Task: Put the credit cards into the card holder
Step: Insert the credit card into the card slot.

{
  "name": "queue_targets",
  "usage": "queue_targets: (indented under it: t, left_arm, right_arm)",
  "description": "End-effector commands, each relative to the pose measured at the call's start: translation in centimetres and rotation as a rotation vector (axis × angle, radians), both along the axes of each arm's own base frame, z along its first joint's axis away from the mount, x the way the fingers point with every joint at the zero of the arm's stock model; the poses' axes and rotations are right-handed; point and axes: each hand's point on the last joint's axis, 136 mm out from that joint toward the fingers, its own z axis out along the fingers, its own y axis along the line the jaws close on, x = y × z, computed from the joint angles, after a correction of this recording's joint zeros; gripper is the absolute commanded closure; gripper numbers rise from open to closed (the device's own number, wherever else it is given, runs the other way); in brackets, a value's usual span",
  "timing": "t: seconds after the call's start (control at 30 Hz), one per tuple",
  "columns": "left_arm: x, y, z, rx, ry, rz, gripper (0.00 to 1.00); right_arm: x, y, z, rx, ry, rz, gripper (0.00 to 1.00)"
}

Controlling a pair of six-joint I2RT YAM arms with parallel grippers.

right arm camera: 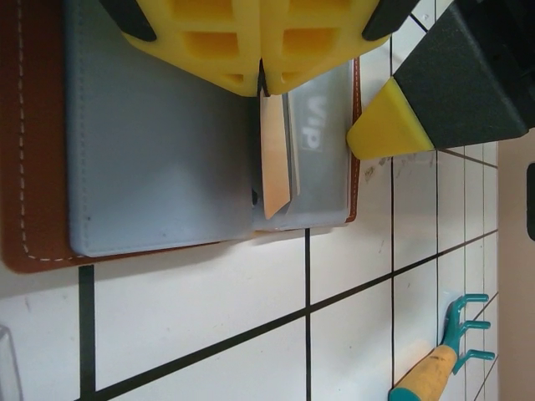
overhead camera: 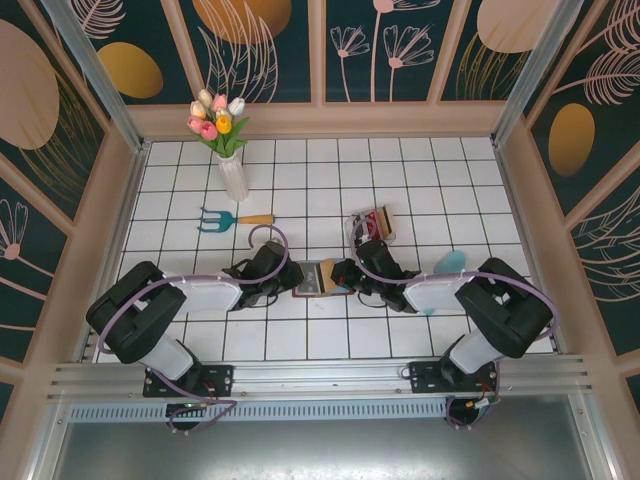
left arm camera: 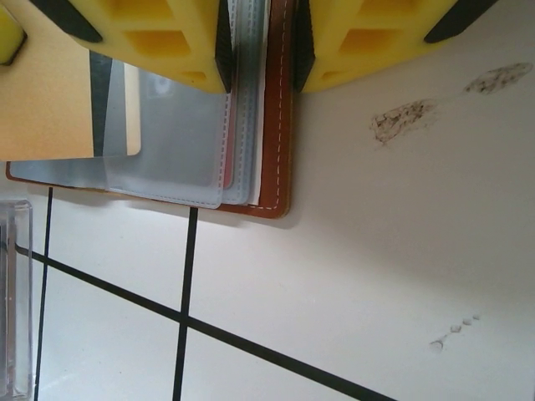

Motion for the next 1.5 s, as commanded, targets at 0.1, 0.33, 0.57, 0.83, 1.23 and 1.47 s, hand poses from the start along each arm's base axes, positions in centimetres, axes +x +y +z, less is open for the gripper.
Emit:
queue_targets:
  t: [0.1,0.33,0.57,0.83,1.23,1.47]
  left_arm:
    - [-1.8,0.1,-2.5,0.029,0.094,-0.044,0.73]
    - [-2.0,0.1,-2.6,0.034,0.096,-0.053,0.74]
    - [-2.3,0.5,-2.9,0.043,0.101,-0.049,0.75]
    - [-2.4,0.7,-3.0,0.042,0.104,-0.045,0.76]
    - [-2.5,0.5,-3.0,0.039,0.107,-0.051,0.76]
    - [-2.4,0.5,-3.0,0.038,0.106,-0.05,0.76]
  right_arm:
    - [-0.1,-0.1,-1.2,-0.024,0.025,-0.023,1.0]
    - [1.2,-0.4,-0.5,-0.034,-0.02,-0.038,1.0]
    - [1.5,-0.9,-0.4,-0.028,-0.036,-0.057,1.0]
    - [1.4,-1.7,-0.1,-0.006,-0.048,-0.093,1.0]
    - [1.8,-0.8,-0.2,0.037,-0.04,-0.102,1.0]
    - [0.9,-0.1,-0.6,0.051,-0.014,-0.076,1.0]
